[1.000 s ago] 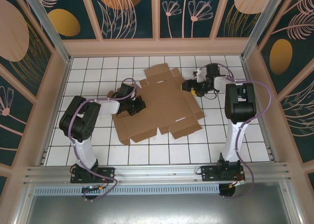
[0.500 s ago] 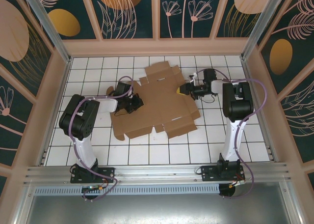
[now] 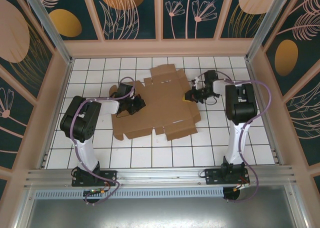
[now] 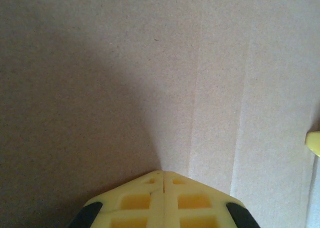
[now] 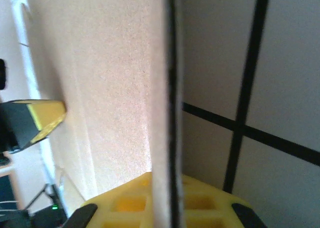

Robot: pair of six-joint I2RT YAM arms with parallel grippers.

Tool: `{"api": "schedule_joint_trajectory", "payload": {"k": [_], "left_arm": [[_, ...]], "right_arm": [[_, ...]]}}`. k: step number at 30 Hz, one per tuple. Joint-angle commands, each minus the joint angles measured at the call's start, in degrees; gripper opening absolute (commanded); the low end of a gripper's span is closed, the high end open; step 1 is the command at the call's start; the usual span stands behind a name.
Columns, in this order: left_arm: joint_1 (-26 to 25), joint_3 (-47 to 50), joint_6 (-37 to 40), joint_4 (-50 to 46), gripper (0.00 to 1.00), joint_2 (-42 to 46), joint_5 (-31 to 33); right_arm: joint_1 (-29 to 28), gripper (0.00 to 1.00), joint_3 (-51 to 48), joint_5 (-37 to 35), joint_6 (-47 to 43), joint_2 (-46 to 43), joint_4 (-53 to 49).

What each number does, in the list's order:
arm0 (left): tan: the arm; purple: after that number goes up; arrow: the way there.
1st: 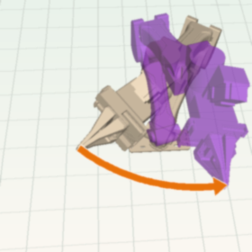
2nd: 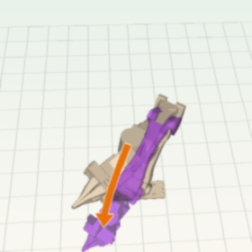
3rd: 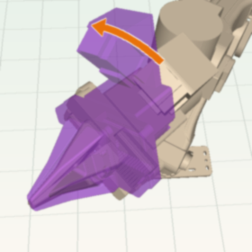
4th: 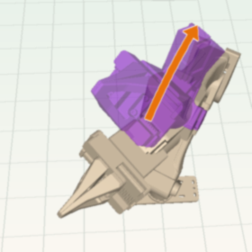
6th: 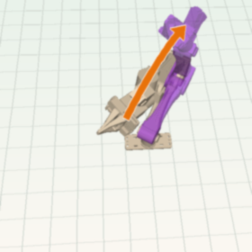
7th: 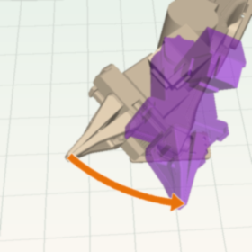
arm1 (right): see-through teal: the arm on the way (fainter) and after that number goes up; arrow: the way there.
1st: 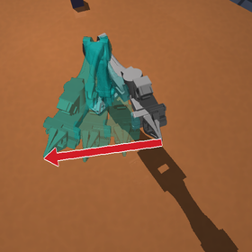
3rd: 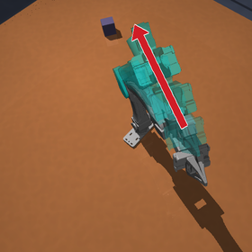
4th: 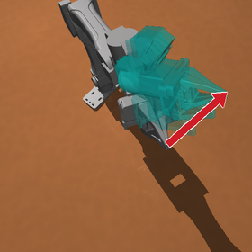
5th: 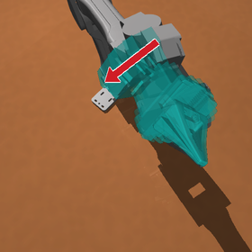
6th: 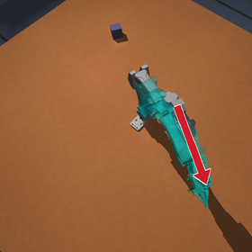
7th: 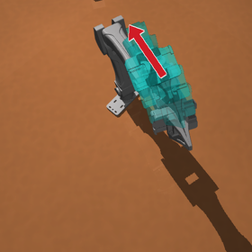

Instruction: Fold the paper box

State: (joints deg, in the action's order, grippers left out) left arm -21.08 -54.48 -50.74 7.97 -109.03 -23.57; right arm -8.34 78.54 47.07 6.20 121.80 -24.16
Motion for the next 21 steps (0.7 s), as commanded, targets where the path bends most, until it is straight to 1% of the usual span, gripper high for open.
{"api": "schedule_joint_trajectory", "payload": {"k": [1, 2, 5, 7, 11, 12, 13, 15, 16, 17, 21], "left_arm": [[-1.0, 1.6, -1.1, -0.8, 0.0, -1.9, -0.3], [-1.1, 1.6, -1.2, -0.7, 0.0, -1.8, -0.5], [-1.7, 1.6, -1.8, -0.2, 0.0, -1.6, -1.2], [-2.3, 1.3, -2.1, -0.1, 0.0, -1.2, -1.3], [-4.4, 0.1, -3.7, 0.9, 0.0, -0.8, -2.6], [-4.6, 0.2, -4.2, 0.7, 0.0, 0.0, -2.6], [-4.6, 0.5, -4.3, 0.5, 0.03, 1.4, -2.2], [-4.3, 0.5, -3.0, -2.1, 0.07, 4.5, 0.1], [-3.9, 0.3, -2.1, -4.2, 0.09, 5.9, 1.6], [-3.5, 0.3, -1.7, -5.7, 0.09, 7.0, 2.5], [-0.8, 3.1, -1.2, -7.6, 0.1, 10.1, 5.0]], "right_arm": [[-2.2, 0.12, 4.3, -18.5, -2.8, -5.1, -9.9], [-2.5, 0.12, 4.7, -20.9, -2.7, -5.7, -10.6], [-3.8, 0.14, 5.7, -24.9, -2.0, -8.0, -11.8], [-5.3, 0.14, 7.1, -29.5, -2.0, -9.3, -13.3], [-9.9, 0.15, 12.6, -44.6, -2.7, -10.2, -19.1], [-11.5, 0.15, 14.1, -49.9, -3.4, -10.1, -20.7], [-13.1, 0.15, 15.2, -55.6, -4.4, -10.0, -22.0], [-15.3, 0.15, 16.8, -64.1, -5.7, -9.6, -24.0], [-15.9, 0.15, 17.2, -66.3, -5.8, -9.9, -24.3], [-16.1, 0.15, 17.5, -66.9, -5.7, -10.2, -24.4], [-18.2, 0.15, 19.6, -71.0, -7.3, -11.0, -25.0]]}}
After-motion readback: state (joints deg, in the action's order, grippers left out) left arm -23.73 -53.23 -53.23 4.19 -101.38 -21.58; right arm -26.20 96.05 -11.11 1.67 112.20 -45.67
